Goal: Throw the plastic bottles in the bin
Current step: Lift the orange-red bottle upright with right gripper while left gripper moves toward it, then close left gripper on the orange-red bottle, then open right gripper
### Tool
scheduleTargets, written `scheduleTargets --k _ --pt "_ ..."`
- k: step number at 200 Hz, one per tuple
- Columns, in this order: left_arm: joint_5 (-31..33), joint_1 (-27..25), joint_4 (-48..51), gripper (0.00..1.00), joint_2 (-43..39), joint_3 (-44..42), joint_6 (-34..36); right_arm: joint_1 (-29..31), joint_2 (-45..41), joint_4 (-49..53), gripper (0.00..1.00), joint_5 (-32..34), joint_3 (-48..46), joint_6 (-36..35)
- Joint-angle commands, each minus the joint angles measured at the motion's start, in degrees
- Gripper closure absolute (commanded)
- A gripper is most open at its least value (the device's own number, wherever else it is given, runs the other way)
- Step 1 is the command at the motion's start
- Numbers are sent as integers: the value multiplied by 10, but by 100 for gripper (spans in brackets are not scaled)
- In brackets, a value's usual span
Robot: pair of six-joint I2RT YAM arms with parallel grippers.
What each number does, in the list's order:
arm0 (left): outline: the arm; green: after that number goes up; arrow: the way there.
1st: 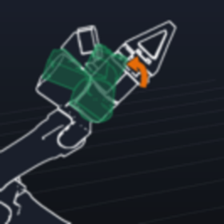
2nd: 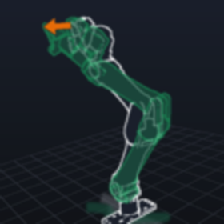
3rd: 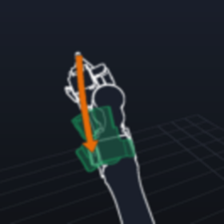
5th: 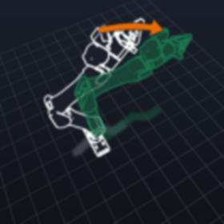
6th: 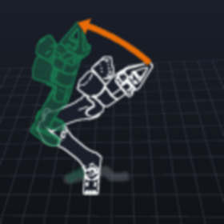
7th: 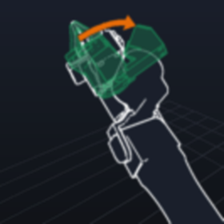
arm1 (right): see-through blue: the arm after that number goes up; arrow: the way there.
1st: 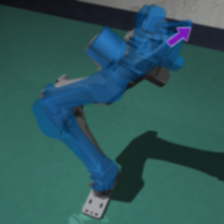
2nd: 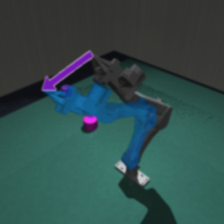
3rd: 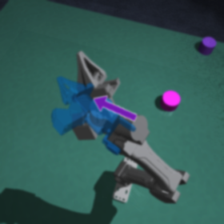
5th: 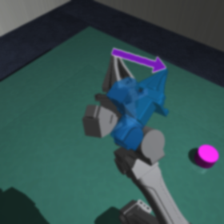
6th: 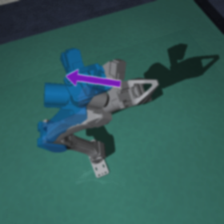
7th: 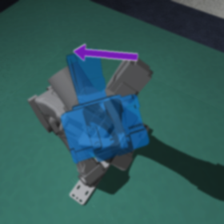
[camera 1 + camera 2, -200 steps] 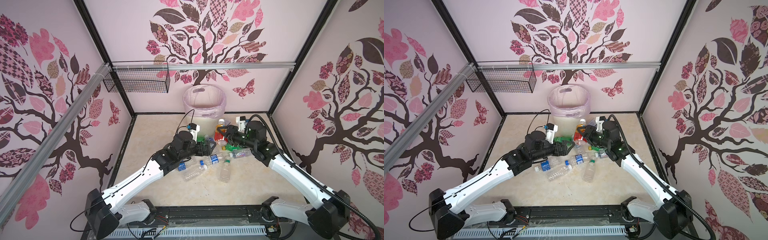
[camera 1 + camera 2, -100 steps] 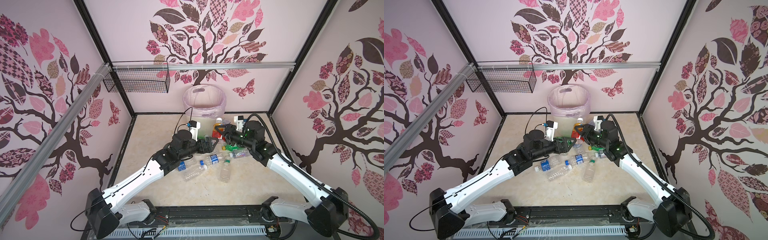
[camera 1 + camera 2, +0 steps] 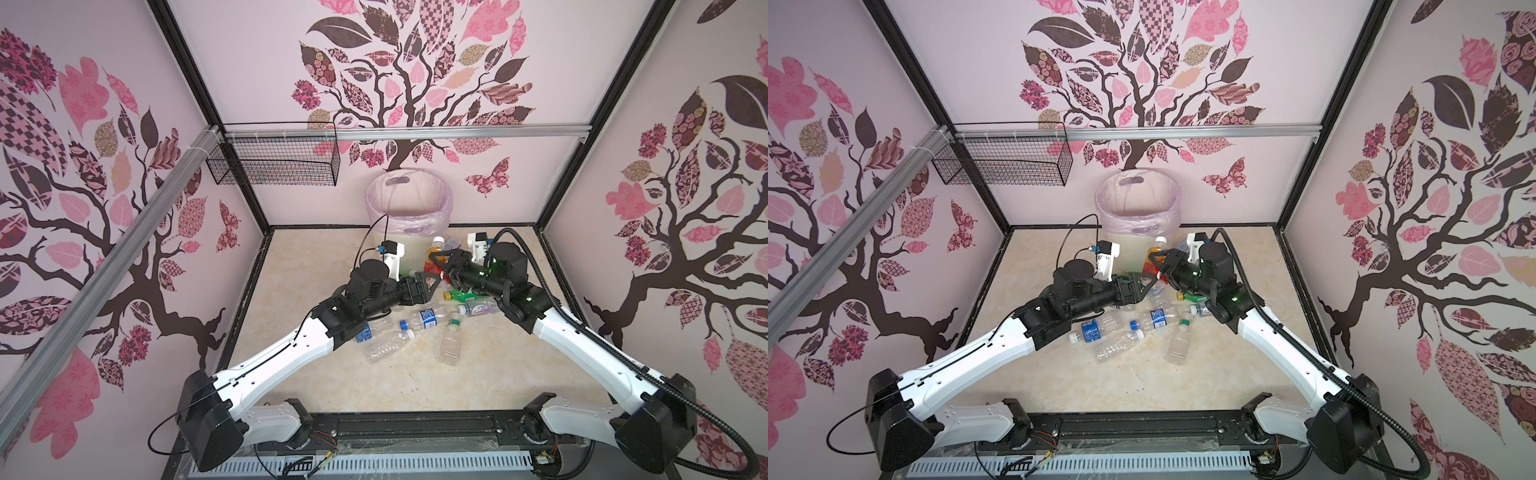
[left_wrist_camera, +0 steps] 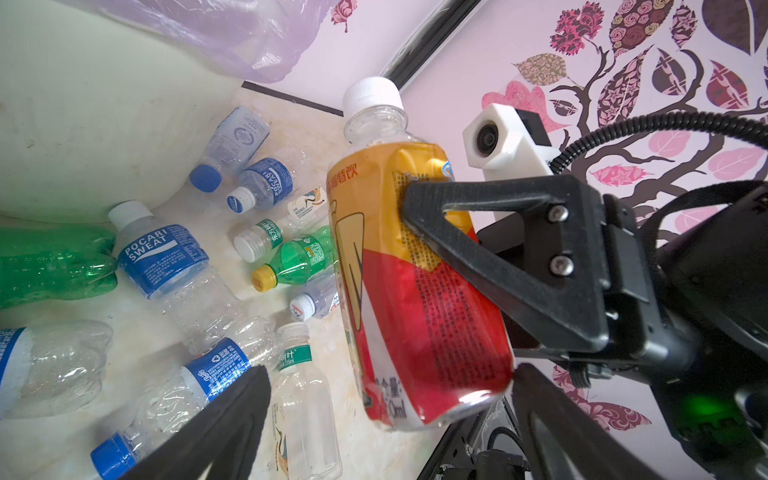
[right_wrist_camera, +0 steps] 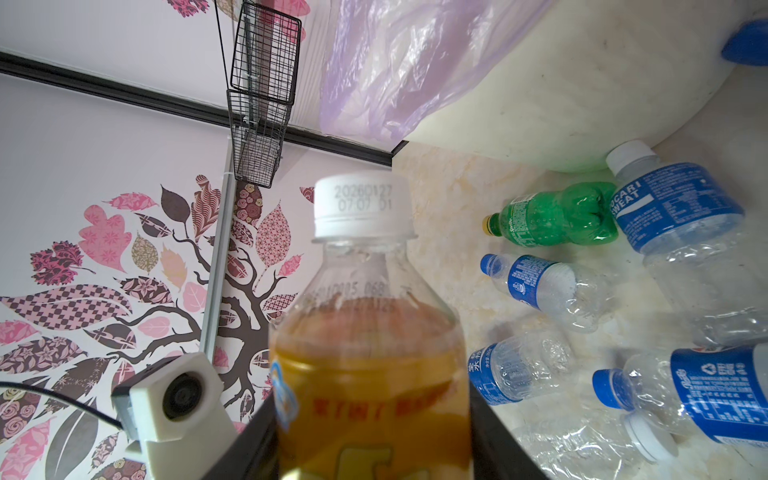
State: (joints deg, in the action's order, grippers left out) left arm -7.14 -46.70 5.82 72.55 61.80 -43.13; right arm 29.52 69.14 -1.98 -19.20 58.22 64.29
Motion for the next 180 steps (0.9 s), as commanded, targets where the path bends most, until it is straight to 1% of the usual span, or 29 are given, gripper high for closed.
scheduleTargets --k 1,91,159,180 --pt "8 -7 -10 7 12 11 5 4 7 -3 46 2 14 -7" --pt "19 -12 -19 9 26 18 5 7 8 2 44 4 12 -11" --pt "36 -13 -41 15 28 14 0 18 8 5 44 10 9 -11" --pt "39 -13 -42 18 30 13 -3 19 8 5 44 13 7 -11"
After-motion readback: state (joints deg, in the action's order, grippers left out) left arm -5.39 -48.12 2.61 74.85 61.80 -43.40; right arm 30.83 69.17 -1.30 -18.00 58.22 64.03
